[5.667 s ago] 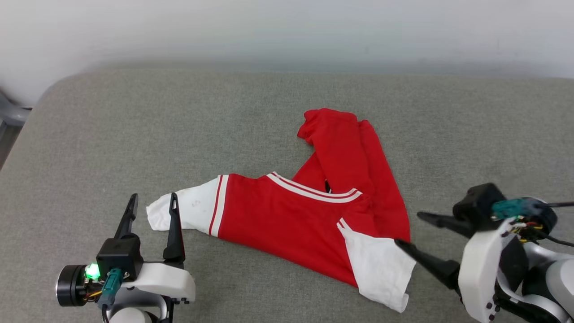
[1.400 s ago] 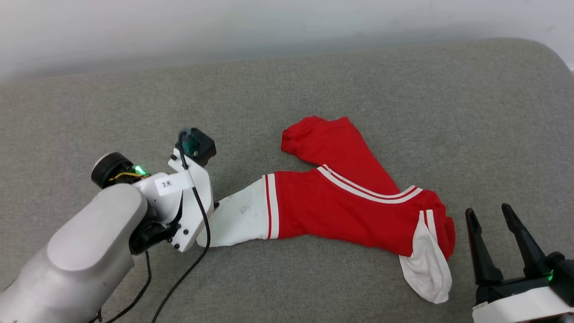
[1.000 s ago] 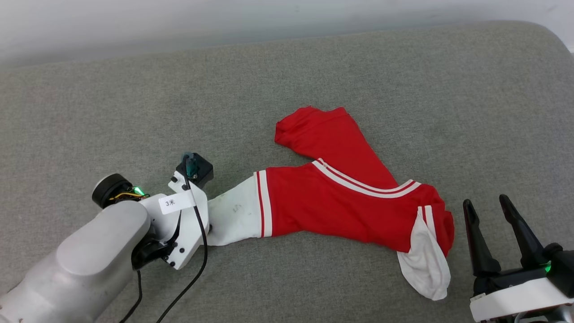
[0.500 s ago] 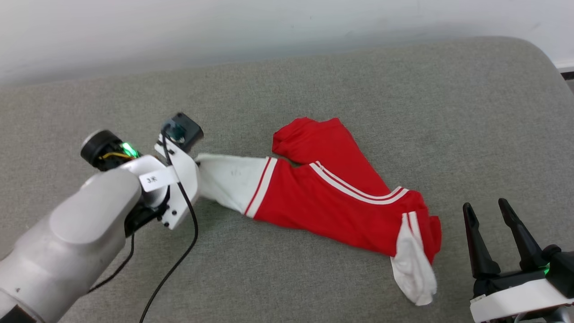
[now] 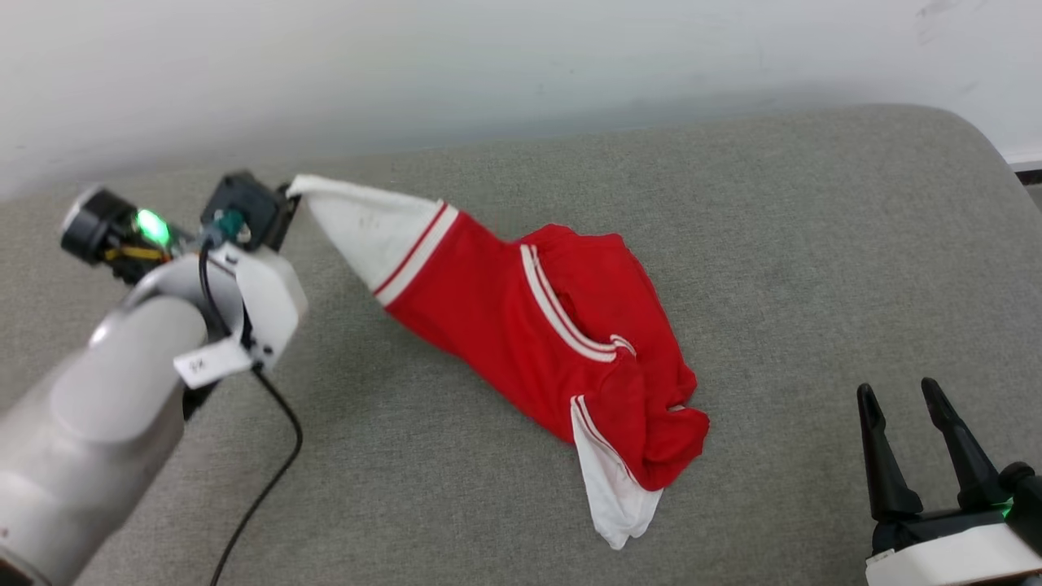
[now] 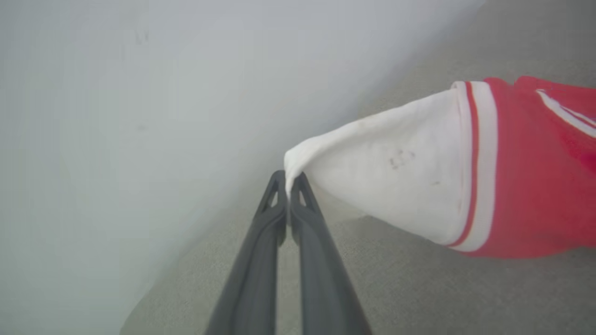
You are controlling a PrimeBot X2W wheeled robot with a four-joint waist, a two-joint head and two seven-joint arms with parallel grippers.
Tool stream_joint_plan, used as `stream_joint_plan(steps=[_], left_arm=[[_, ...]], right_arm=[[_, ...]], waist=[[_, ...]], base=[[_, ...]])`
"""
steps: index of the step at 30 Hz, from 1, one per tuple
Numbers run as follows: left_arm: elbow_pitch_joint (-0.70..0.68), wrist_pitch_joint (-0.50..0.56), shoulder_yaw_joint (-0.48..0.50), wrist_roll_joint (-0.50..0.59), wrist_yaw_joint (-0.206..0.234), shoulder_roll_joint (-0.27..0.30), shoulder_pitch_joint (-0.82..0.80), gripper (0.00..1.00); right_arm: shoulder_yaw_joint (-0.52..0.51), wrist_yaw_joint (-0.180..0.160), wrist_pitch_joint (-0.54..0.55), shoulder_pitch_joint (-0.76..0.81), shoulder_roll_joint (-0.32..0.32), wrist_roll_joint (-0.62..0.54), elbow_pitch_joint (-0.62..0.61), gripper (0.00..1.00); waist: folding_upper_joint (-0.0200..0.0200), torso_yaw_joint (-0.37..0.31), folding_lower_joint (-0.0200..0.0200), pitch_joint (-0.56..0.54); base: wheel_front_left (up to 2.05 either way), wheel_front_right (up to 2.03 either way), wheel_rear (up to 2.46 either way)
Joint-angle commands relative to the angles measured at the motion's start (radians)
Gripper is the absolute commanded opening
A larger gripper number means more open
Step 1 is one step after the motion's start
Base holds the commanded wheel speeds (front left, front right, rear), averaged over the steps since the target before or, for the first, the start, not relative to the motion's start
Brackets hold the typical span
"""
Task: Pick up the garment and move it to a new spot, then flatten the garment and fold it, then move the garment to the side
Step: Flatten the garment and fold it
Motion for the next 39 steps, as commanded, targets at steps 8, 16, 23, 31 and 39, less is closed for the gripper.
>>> stream_joint_plan(steps=[8,16,23,31,39], left_arm=[[0.035,-0.144,0.025,-0.085,0.096,-0.001,0.299,0.00],[0.051,-0.174,0.031,-0.128,0.132,-0.042,0.485,0.00],[0.083,-0.175,0.051,-0.158,0.157,-0.049,0.585,0.00],[0.020,-0.177,0.125,-0.154,0.193,-0.050,0.610,1.00],[-0.207,-0.180,0.258,-0.079,0.293,-0.020,0.668,1.00]], right_arm=[[-0.018,-0.001,-0.006,0.042,0.014,-0.002,-0.009,1.00],[-0.034,-0.001,0.003,0.064,0.021,-0.006,-0.019,1.00],[-0.041,-0.001,0.011,0.085,0.025,-0.004,-0.016,1.00],[-0.043,-0.001,0.013,0.093,0.028,-0.005,-0.018,1.00],[-0.061,-0.001,0.029,0.065,-0.008,-0.005,-0.059,1.00]], waist=[[-0.0001,0.026,0.0000,-0.023],[-0.0001,0.056,0.0000,-0.033],[-0.0001,0.067,0.0000,-0.037],[-0.0001,0.077,0.0000,-0.051],[-0.0001,0.101,0.0000,-0.073]], base=[[0.00,0.00,0.00],[0.00,0.00,0.00],[0.00,0.00,0.00],[0.00,0.00,0.00],[0.00,0.00,0.00]])
